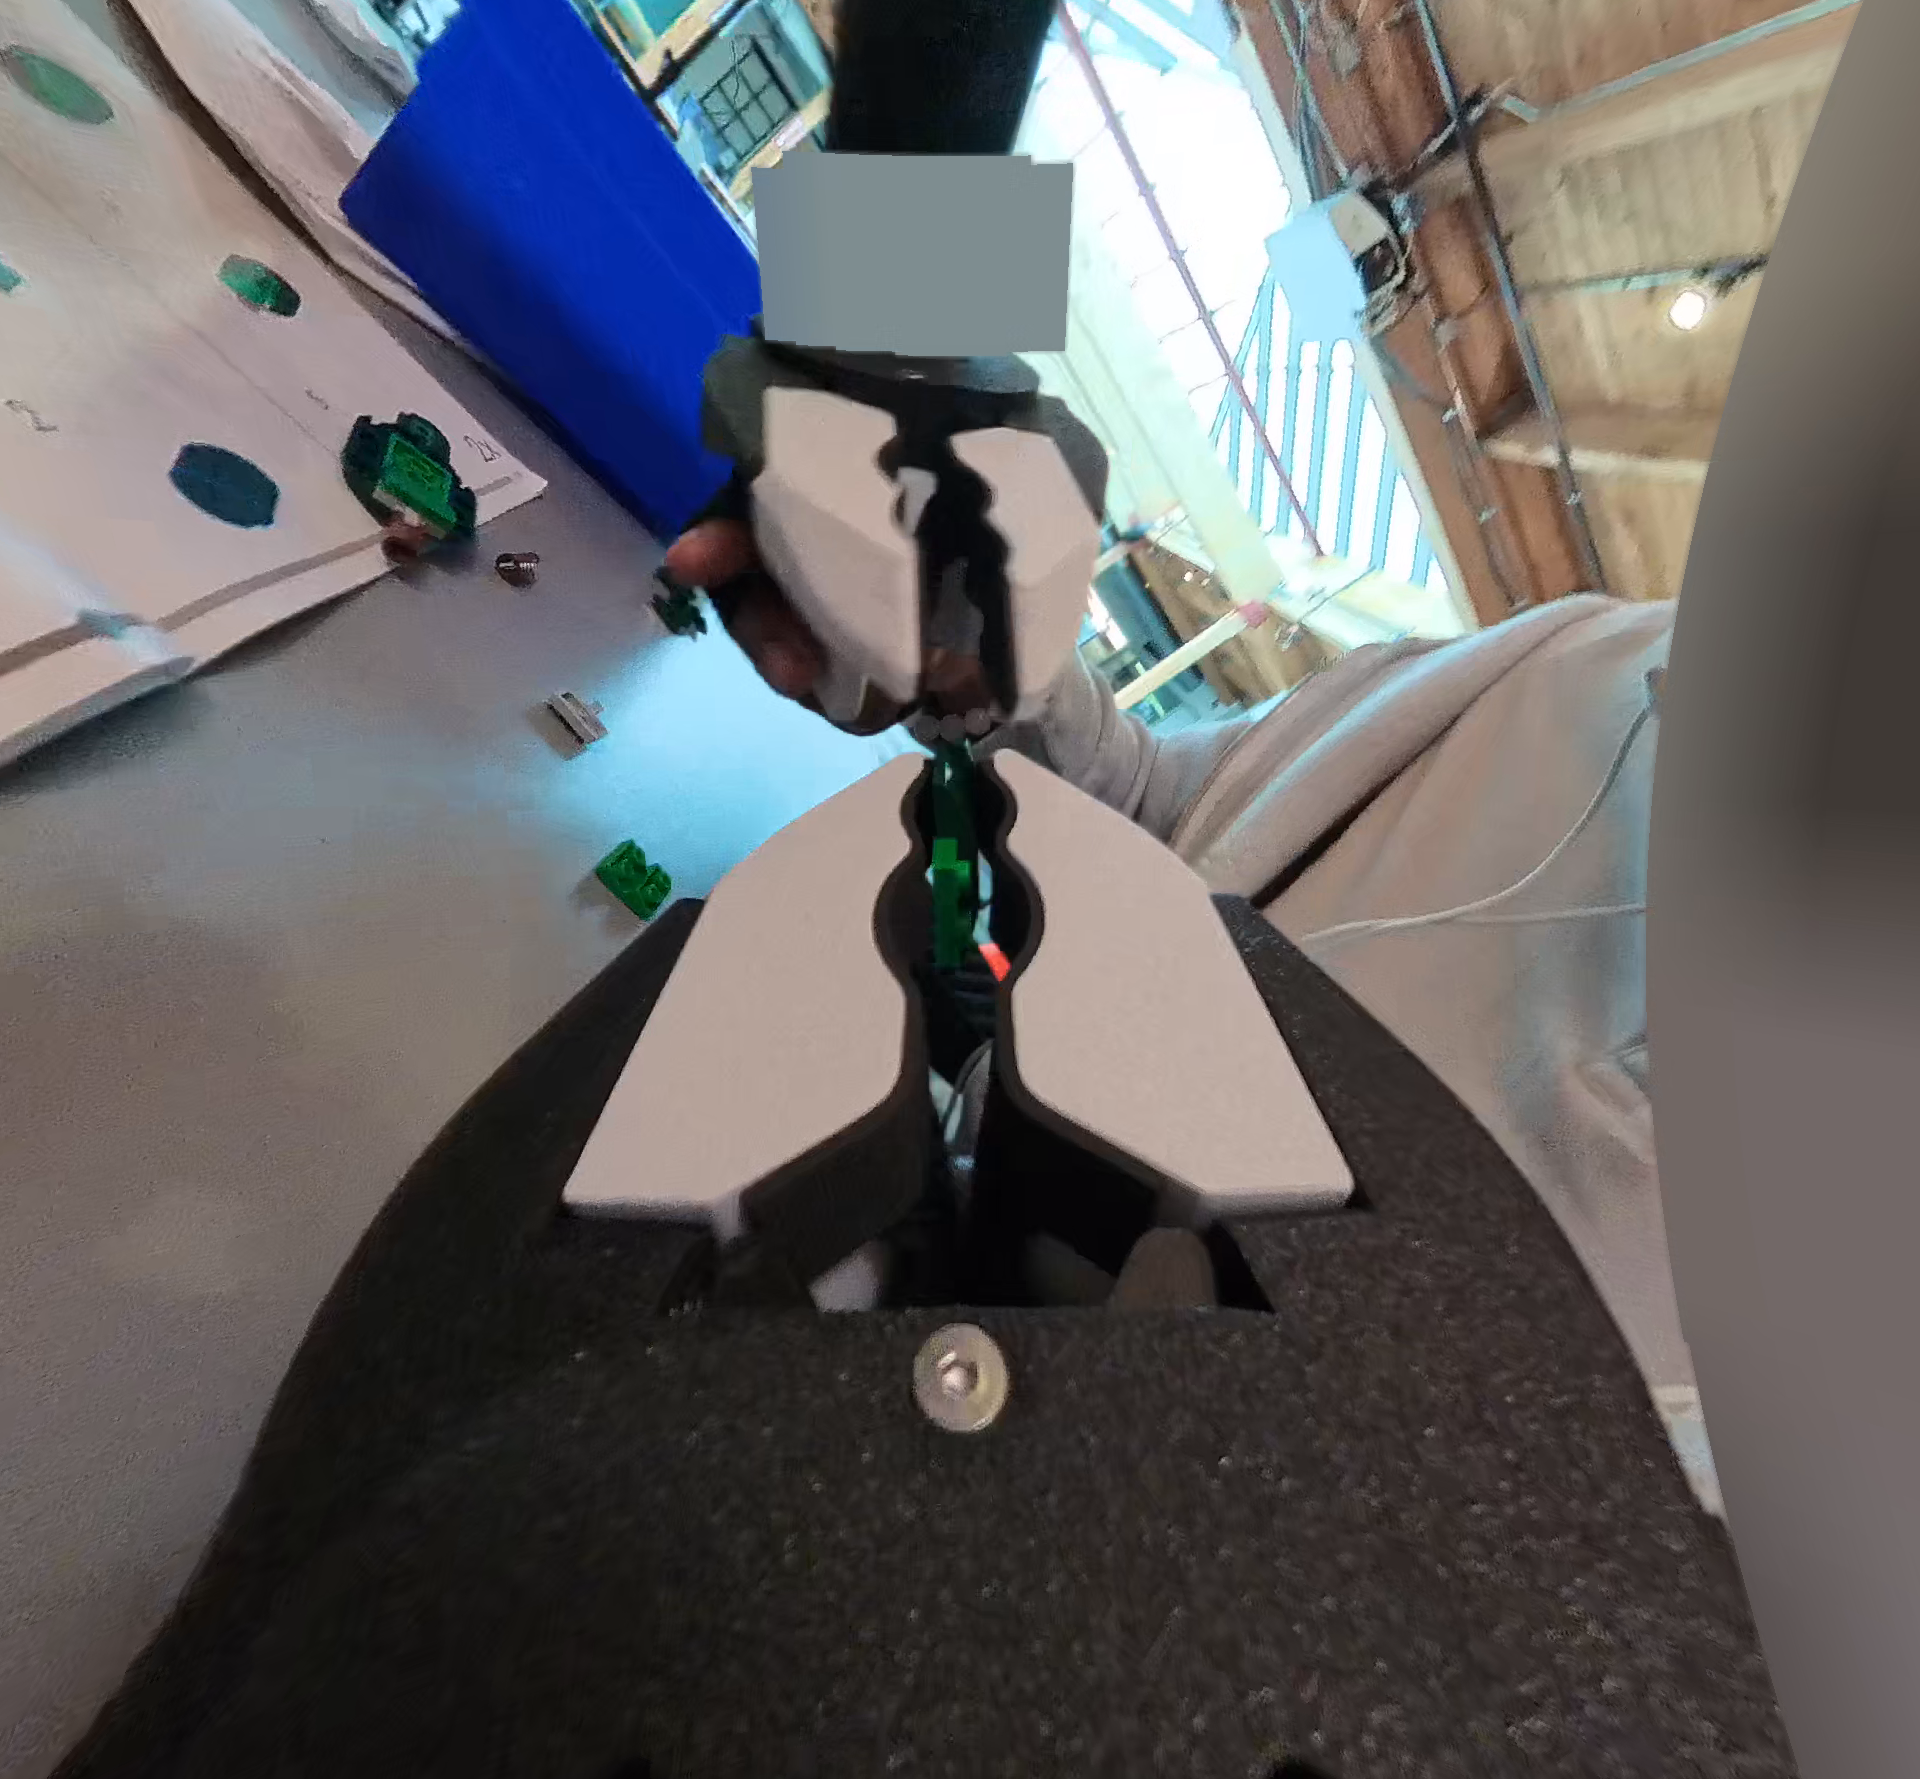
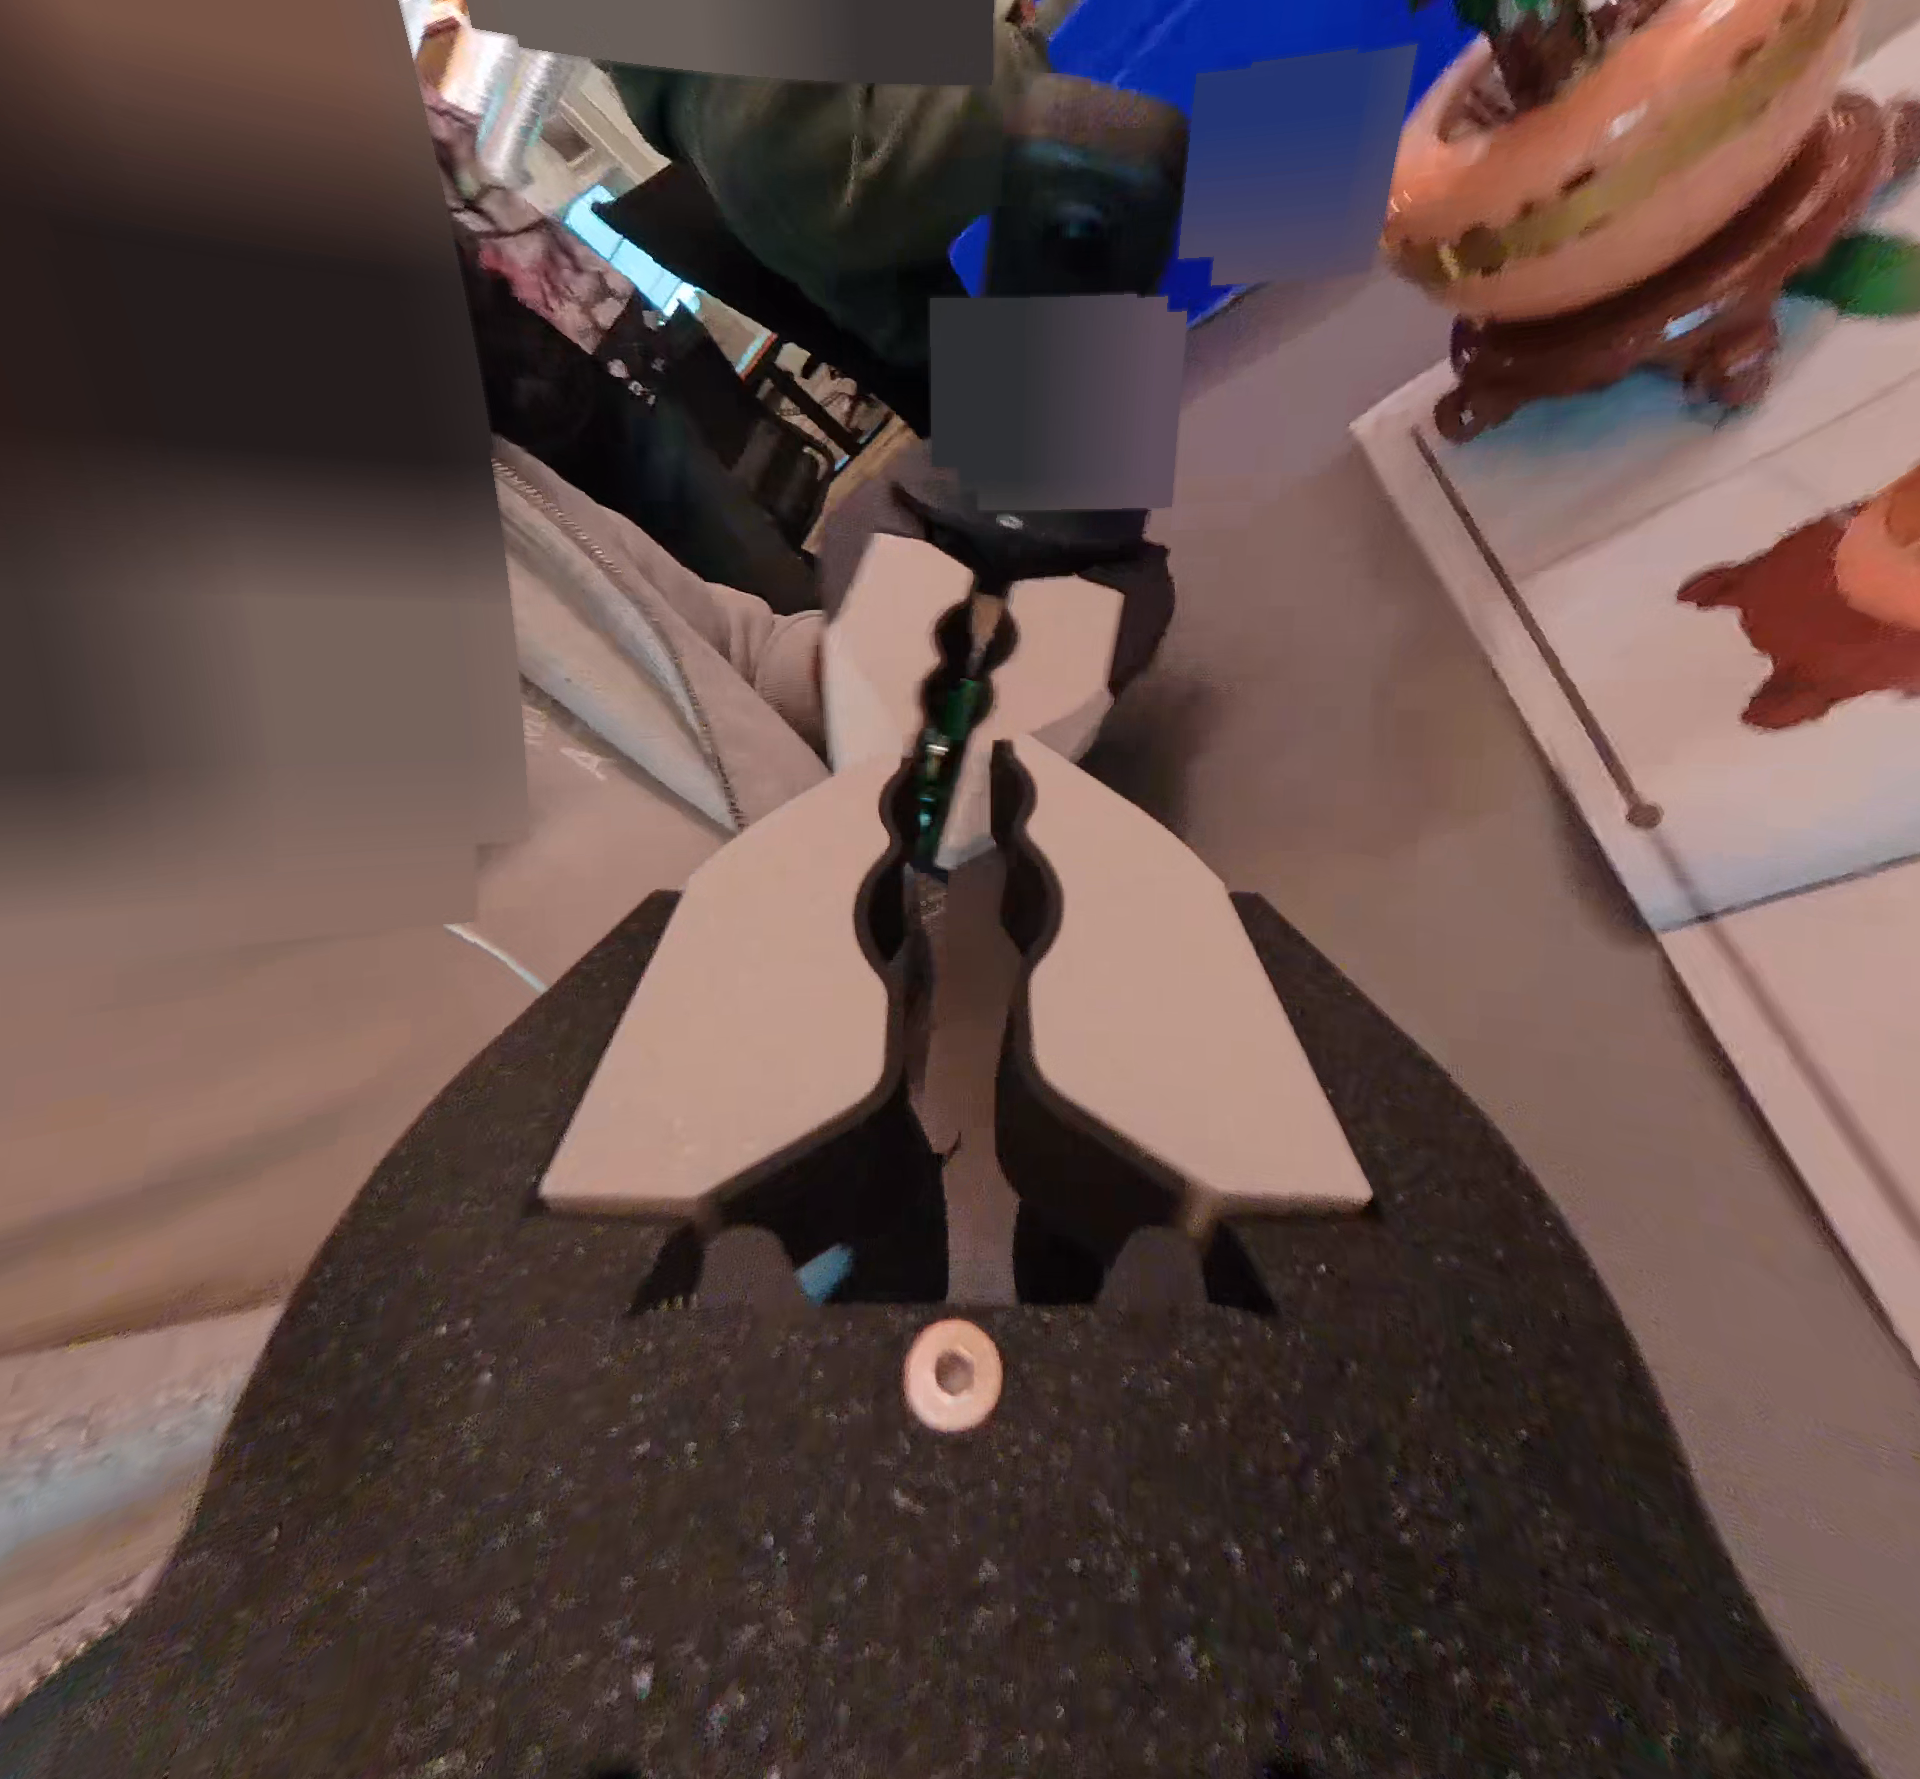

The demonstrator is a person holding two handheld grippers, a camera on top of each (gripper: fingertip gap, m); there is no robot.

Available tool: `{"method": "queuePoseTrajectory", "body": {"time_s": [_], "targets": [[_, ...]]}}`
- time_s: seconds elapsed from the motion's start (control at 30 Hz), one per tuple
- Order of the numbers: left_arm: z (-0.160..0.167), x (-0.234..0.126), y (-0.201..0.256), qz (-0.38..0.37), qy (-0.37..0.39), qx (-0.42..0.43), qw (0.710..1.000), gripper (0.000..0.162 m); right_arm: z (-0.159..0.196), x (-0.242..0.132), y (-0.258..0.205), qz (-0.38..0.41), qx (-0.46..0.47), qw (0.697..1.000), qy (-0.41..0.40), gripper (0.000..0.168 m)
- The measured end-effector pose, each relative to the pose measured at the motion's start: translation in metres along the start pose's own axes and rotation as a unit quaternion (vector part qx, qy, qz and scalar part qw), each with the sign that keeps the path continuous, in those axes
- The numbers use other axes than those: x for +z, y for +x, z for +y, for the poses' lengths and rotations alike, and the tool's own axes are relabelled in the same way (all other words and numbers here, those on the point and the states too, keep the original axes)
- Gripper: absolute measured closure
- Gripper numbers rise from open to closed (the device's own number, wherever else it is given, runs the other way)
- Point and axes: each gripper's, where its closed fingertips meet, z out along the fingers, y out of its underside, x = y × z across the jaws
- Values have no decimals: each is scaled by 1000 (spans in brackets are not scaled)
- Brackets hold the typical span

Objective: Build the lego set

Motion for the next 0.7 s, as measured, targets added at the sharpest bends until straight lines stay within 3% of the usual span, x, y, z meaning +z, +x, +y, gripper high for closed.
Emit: {"method": "queuePoseTrajectory", "body": {"time_s": [0.2,0.3,0.7], "targets": [[6,0,1,-17,-24,33,999,157,6,4,-1,-5,2,1000,-5,160],[6,1,2,-11,-22,28,999,157,4,4,-2,0,2,1000,-4,153],[14,1,-1,-73,-49,112,990,157,12,6,-2,77,-80,993,-31,163]]}}
